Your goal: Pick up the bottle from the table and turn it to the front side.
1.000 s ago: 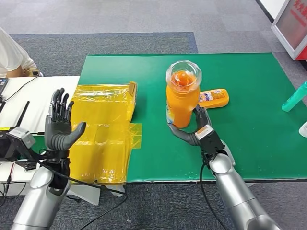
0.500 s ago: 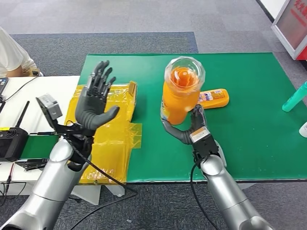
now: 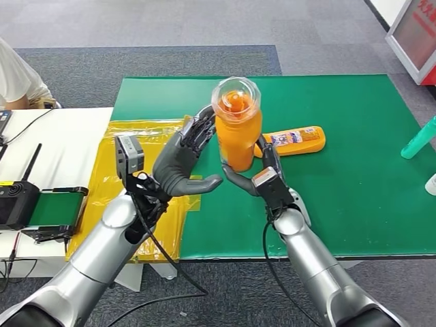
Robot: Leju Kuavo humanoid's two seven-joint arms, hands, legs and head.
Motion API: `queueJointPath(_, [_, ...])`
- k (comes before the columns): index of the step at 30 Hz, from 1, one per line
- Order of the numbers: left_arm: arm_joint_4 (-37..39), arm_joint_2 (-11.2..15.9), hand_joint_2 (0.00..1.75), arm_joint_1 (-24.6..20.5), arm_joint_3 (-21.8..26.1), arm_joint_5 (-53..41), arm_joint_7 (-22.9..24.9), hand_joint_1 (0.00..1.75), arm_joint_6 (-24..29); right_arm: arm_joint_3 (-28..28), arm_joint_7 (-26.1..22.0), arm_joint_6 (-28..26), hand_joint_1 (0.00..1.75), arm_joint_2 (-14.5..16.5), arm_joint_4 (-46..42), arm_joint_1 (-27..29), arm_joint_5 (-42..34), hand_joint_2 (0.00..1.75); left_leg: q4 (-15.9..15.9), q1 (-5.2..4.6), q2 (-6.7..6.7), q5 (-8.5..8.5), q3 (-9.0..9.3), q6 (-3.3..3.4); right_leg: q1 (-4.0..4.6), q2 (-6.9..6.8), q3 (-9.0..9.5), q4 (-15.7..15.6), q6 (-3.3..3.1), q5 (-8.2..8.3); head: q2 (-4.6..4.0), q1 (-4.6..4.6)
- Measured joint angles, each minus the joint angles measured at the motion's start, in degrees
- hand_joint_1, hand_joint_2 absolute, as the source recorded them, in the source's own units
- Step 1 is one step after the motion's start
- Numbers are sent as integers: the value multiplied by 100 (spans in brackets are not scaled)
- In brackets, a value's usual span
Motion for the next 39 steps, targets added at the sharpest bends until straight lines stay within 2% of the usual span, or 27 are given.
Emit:
queueJointPath(1, [11, 2, 175, -5, -9, -1, -5, 0, -19, 1, -3, -1, 175, 5, 33, -11, 5, 175, 0, 0, 0, 0, 0, 0, 0, 0, 0, 0, 0, 0, 0, 0])
queueJointPath(5, [33, 26, 175, -9, -42, -150, -42, 170, 51, 2, -10, -6, 175, 21, 158, -46, 31, 175, 0, 0, 0, 0, -1, 0, 0, 0, 1, 0, 0, 0, 0, -1])
queueJointPath(6, [35, 32, 175, -7, -47, -222, -58, 175, 125, 2, -12, -7, 175, 24, 178, -51, 44, 175, 0, 0, 0, 0, -1, 0, 0, 0, 1, 0, 0, 0, 0, -1])
queueJointPath(15, [39, 46, 175, -4, -17, -642, -234, 175, 705, 54, 24, 34, 175, 34, 209, -15, 121, 175, 0, 0, 0, 0, -1, 0, 0, 0, 1, 0, 0, 0, 0, -1])
queueJointPath(17, [39, 46, 175, -4, -6, -836, -323, 168, 873, 74, 58, 56, 175, 35, 209, 4, 129, 175, 0, 0, 0, 0, -1, 0, 0, -1, 1, 0, 0, 0, 0, -2])
queueJointPath(18, [39, 46, 175, -4, -4, -973, -375, 134, 979, 84, 85, 61, 175, 36, 209, 8, 130, 175, 0, 0, 0, 0, -2, 0, 0, -1, 1, 0, 0, 0, 0, -2])
queueJointPath(21, [39, 43, 175, 2, -14, -1416, -499, 10, 1316, 97, 137, 73, 175, 44, 209, 3, 132, 175, 0, 0, 0, -1, -2, 0, 0, 0, 0, 0, 0, 0, 0, -1])
queueJointPath(22, [39, 40, 175, 3, -19, -1511, -518, 0, 1399, 99, 139, 76, 175, 50, 209, 2, 137, 175, 0, 0, 0, -1, -2, 0, -1, 0, 1, 0, 0, 0, 0, -1])
queueJointPath(27, [39, 23, 175, 12, -29, -1632, -550, 0, 1529, 129, 146, 85, 175, 87, 209, 0, 150, 175, 0, 0, 0, 0, -2, 0, 0, -1, 0, 0, 0, 0, 0, -1])
queueJointPath(39, [39, -4, 175, 35, -58, -1597, -540, 0, 1395, 137, 176, 134, 175, 116, 297, -83, 147, 175, 0, 0, 0, 0, -2, 0, 0, 0, 1, 0, 0, 0, 0, -1])
